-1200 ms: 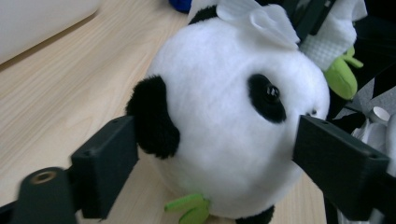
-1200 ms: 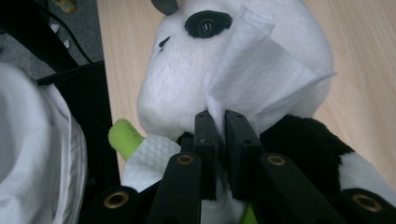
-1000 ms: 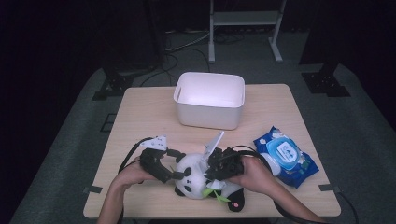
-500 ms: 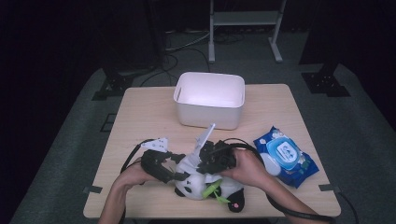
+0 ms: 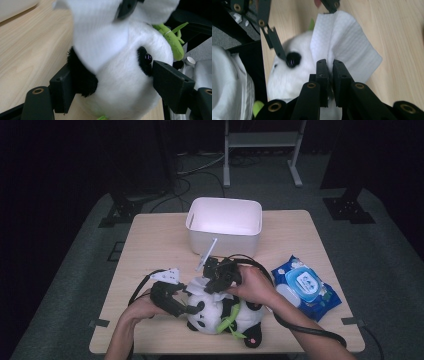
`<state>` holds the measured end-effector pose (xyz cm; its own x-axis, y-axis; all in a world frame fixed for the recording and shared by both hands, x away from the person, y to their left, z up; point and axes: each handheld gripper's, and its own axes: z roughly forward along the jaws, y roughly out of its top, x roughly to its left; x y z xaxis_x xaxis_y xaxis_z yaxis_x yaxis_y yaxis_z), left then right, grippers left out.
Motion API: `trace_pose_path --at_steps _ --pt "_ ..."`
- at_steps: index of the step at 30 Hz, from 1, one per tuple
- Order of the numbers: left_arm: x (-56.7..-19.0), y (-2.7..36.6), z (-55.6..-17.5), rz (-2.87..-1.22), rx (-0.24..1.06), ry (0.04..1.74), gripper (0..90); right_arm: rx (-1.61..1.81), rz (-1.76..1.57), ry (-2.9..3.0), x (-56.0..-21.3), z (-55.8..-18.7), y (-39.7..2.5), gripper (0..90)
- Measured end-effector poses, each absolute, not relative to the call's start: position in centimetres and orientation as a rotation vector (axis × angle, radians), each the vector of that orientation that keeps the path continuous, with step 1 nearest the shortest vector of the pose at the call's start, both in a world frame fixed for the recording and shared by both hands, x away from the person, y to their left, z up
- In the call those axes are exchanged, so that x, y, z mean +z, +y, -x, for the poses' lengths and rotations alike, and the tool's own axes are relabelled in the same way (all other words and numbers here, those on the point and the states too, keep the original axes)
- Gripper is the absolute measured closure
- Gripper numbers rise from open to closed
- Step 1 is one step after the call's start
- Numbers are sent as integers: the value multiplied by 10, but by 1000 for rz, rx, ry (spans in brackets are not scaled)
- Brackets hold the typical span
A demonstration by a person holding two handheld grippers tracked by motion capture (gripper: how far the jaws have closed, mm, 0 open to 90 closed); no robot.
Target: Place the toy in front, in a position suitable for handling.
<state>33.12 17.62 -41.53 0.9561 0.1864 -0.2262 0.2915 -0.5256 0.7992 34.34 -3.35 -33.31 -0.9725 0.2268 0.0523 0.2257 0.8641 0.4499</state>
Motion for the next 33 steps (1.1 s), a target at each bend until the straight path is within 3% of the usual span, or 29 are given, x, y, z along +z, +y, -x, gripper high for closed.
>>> trace_pose_path --at_steps 21,33 --pt "-417 177 -331 -2139 -144 348 232 662 -571 2963 -321 -331 -123 829" --pt "-415 176 -333 -2149 -171 362 201 735 -603 2972 -328 -327 -133 829"
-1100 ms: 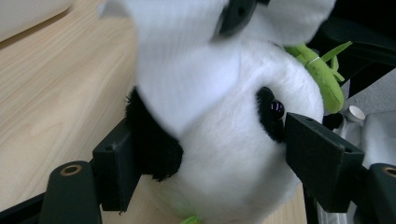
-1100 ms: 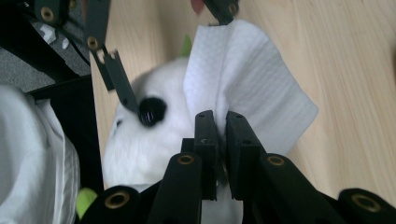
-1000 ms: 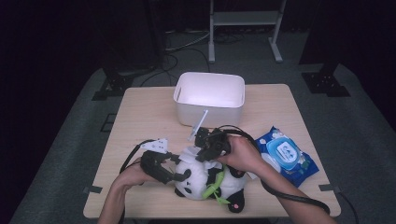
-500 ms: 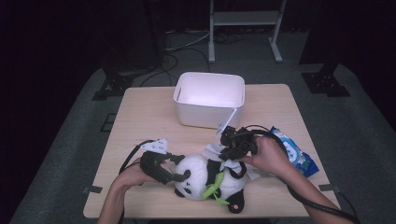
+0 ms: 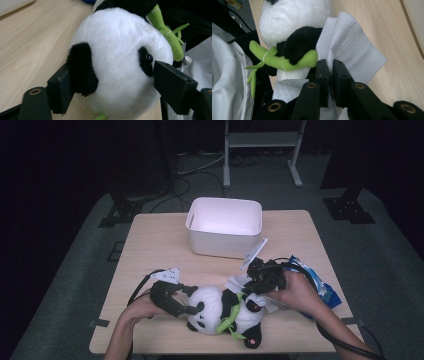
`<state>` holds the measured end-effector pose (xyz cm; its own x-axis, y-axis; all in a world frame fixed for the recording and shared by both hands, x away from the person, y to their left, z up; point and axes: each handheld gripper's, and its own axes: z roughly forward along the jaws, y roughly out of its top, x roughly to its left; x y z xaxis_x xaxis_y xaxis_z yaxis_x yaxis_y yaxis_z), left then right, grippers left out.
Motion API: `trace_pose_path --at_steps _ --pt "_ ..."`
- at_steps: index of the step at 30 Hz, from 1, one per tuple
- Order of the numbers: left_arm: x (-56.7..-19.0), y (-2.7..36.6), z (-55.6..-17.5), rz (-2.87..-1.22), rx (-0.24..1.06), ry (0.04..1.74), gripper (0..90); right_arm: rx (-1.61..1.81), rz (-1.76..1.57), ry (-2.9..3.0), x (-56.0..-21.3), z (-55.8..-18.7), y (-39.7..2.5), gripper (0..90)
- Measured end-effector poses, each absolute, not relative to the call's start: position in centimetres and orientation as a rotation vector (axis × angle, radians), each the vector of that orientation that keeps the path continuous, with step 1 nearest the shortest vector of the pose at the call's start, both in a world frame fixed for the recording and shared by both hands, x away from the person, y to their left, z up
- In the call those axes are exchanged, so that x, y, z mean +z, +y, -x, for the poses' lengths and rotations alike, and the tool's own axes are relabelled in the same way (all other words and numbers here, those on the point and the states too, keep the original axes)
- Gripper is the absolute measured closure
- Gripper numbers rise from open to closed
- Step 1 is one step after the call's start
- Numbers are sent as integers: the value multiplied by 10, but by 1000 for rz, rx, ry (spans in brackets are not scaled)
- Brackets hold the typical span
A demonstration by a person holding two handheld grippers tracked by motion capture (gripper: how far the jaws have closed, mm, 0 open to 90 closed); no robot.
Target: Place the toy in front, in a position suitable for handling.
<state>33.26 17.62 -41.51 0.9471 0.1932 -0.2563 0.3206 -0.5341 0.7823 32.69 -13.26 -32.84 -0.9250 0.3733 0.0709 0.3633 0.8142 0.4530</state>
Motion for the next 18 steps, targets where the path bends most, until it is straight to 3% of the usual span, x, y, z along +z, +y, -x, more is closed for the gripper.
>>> trace_pose_path --at_steps 5,12,15,18 --pt "-416 171 -338 -2170 -224 411 87 783 -604 2981 -332 -324 -136 830" --pt "-427 158 -350 -2148 -362 436 0 819 -599 2984 -336 -324 -137 830" --pt "-429 154 -356 -2164 -406 431 0 832 -598 2981 -337 -326 -135 830" --pt "-427 159 -364 -2152 -419 452 159 843 -605 2974 -337 -332 -135 830"
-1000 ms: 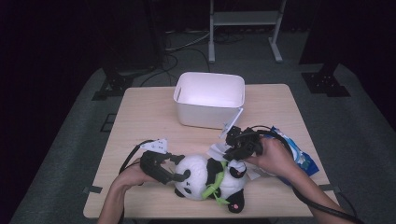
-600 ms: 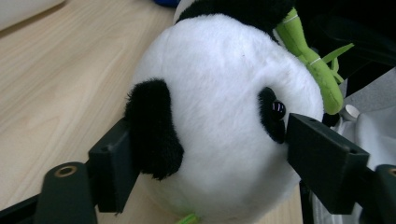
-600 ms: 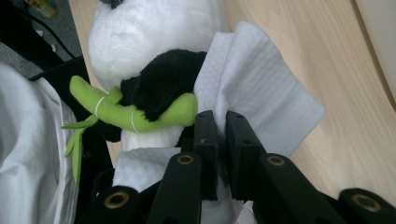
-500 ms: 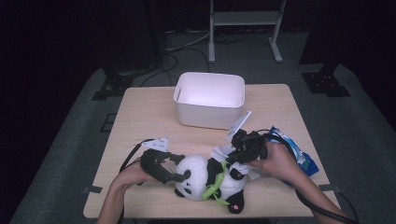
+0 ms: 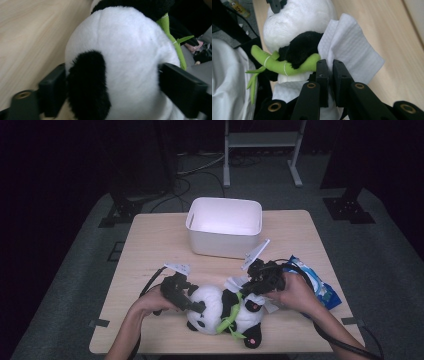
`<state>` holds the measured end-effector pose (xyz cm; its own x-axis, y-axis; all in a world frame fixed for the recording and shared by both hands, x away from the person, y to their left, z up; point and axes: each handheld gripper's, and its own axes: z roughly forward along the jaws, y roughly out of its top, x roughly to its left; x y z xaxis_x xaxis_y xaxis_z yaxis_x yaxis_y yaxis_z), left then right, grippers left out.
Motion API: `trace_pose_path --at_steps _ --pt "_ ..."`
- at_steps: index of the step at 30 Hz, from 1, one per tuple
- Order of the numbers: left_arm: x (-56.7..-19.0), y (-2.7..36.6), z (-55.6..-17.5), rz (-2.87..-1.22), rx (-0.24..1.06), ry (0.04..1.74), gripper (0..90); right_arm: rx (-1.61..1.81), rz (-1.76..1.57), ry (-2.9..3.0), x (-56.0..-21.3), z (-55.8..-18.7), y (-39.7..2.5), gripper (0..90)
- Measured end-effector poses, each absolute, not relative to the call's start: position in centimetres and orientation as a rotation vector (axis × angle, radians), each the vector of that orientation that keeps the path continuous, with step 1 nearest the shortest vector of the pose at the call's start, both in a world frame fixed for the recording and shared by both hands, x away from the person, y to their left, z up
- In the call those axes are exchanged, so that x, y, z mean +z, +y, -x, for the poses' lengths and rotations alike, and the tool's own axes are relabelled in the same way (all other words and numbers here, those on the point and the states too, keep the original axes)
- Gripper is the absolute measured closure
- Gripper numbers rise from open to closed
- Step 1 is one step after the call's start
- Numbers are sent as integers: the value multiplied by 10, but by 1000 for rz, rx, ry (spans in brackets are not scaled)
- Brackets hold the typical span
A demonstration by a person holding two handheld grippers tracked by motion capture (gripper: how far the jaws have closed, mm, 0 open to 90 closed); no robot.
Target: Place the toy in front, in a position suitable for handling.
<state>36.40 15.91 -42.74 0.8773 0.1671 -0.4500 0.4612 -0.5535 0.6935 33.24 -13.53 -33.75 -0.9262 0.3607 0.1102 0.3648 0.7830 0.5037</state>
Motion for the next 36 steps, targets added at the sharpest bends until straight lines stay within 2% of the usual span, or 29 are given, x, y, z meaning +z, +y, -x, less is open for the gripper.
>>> trace_pose_path --at_steps 1,4,11,15,23,28,32,36 --pt "-427 160 -365 -2145 -410 455 222 -848 613 -2948 -338 -338 -136 830" --pt "-425 160 -366 -2121 -370 458 276 -863 618 -2934 -337 -346 -136 830" --pt "-401 157 -381 -2155 -100 379 288 -884 655 -2975 -329 -365 -131 832" --pt "-390 160 -388 -2196 -3 347 287 -893 690 -2958 -328 -376 -132 833" --pt "-403 173 -365 -2208 94 244 276 -864 589 -2924 -328 -368 -117 834" --pt "-414 183 -354 -2140 120 213 277 -877 528 -2950 -320 -368 -92 832" --pt "-412 184 -349 -2155 129 203 275 -853 489 -2971 -322 -376 -69 831" --pt "-413 185 -348 -2153 109 236 250 -803 480 -2967 -331 -378 -66 832"
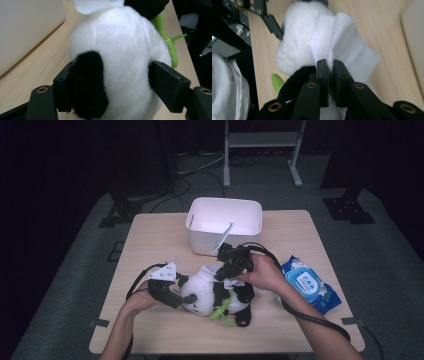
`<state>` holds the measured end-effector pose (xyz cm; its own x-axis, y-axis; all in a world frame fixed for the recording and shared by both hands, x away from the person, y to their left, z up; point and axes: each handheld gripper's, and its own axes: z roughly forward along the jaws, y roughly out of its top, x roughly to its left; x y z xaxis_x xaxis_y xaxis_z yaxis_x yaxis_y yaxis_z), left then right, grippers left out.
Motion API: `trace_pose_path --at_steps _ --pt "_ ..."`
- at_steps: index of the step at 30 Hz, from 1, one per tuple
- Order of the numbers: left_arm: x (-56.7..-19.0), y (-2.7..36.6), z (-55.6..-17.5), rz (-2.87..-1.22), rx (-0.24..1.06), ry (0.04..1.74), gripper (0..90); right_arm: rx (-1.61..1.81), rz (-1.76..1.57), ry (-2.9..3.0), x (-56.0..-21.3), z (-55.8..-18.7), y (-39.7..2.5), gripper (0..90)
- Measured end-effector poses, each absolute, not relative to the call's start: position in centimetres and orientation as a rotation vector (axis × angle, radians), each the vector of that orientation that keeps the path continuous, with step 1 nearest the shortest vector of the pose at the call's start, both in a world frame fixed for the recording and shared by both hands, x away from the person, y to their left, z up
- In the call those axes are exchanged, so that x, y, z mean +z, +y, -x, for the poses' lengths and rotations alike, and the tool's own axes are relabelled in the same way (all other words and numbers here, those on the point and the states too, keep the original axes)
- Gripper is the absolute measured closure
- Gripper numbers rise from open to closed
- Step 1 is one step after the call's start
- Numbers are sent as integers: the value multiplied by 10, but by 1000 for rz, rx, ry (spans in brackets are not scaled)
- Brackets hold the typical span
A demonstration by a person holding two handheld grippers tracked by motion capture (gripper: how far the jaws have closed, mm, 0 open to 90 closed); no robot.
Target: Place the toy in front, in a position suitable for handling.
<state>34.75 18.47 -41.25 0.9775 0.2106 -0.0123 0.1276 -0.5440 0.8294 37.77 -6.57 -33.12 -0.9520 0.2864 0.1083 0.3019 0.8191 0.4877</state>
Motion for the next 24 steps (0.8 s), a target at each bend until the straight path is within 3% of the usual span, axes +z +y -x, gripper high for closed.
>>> trace_pose_path --at_steps 4,7,12,17,24 --pt "-409 181 -346 -2172 85 284 164 -838 491 -2974 -338 -368 -71 833" --pt "-403 182 -347 -2122 -8 375 102 -861 489 -2954 -340 -362 -75 834" --pt "-408 186 -345 -2129 -61 370 110 -847 440 -2975 -338 -346 -74 833" --pt "-411 187 -343 -2120 -66 319 232 -820 371 -3010 -330 -335 -64 832" --pt "-411 183 -341 -2122 -53 285 245 -848 262 -3030 -323 -330 -27 832"
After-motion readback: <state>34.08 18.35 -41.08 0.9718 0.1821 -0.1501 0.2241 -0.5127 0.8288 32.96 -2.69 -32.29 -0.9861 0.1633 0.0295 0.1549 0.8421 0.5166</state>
